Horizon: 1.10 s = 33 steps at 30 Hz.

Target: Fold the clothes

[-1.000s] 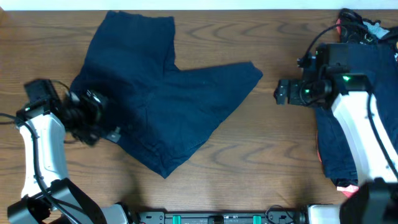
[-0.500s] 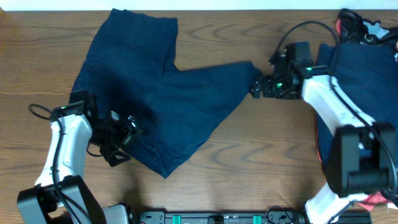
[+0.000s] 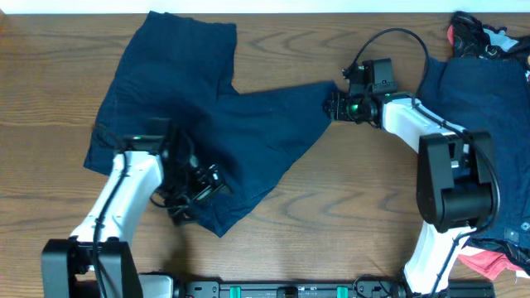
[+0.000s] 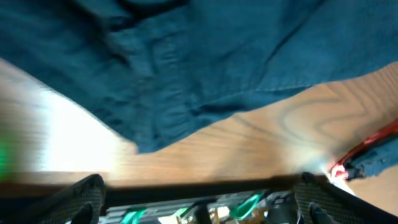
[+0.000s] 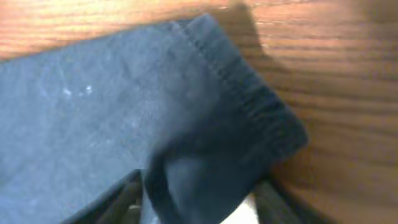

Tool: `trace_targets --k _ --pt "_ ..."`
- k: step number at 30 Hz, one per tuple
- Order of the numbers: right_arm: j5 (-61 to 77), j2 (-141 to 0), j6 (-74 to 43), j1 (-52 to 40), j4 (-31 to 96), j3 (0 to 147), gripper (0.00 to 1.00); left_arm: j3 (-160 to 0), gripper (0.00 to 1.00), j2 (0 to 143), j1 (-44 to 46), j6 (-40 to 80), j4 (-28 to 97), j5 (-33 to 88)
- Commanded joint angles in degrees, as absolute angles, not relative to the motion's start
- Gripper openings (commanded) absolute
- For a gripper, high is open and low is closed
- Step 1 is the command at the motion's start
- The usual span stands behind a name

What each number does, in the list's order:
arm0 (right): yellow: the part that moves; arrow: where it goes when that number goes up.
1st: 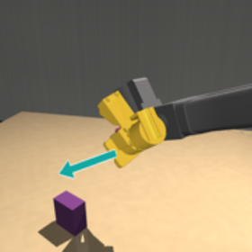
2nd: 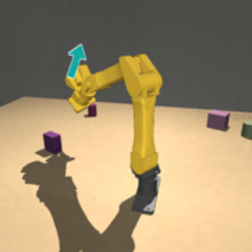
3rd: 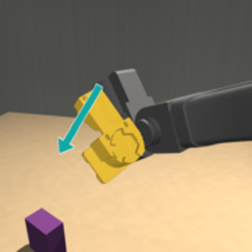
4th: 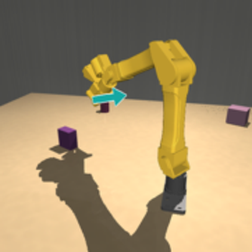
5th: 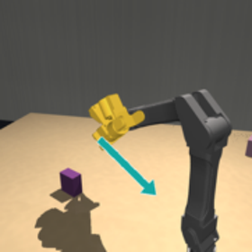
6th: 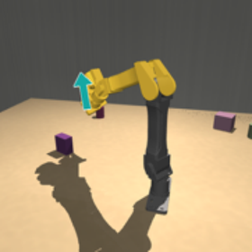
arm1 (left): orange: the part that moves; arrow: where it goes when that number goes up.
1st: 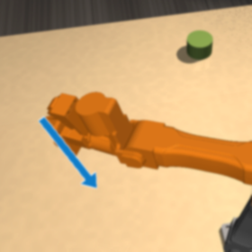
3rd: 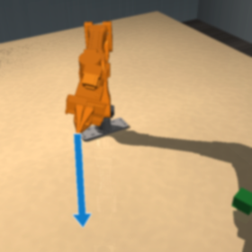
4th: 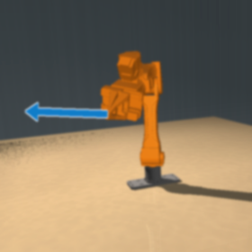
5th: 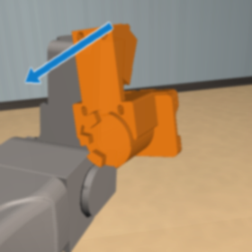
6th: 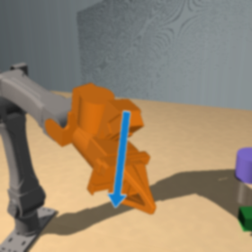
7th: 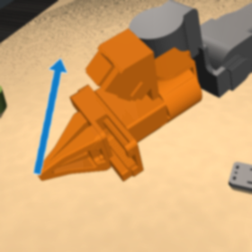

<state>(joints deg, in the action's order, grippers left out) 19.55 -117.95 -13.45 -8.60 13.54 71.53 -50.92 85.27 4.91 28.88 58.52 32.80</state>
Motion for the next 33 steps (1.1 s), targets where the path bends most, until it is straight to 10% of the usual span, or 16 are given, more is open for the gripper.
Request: trace_targets --k 1,4,23,30,33 --pt "19.5 -120.2 -15.9 -10.2 14.0 71.4 0.13 -49.2 0.98 85.0 9.8 41.5 55.2 32.5" --pt "17.8 -120.0 -15.9 -9.7 14.0 71.4 0.01 -46.2 0.98 85.0 14.8 51.6 49.8 32.3" --pt "16.3 -119.9 -13.2 -1.4 22.3 71.5 0.05 -34.1 1.0 85.0 30.3 95.1 29.4 0.3" --pt "16.3 -119.9 -13.2 -1.2 23.9 71.5 0.01 -34.1 0.15 85.0 30.3 95.0 29.5 -0.5" --pt "16.3 -119.9 -13.2 -1.2 26.1 71.5 0.01 -34.1 0.06 84.8 30.3 91.9 29.6 0.6"
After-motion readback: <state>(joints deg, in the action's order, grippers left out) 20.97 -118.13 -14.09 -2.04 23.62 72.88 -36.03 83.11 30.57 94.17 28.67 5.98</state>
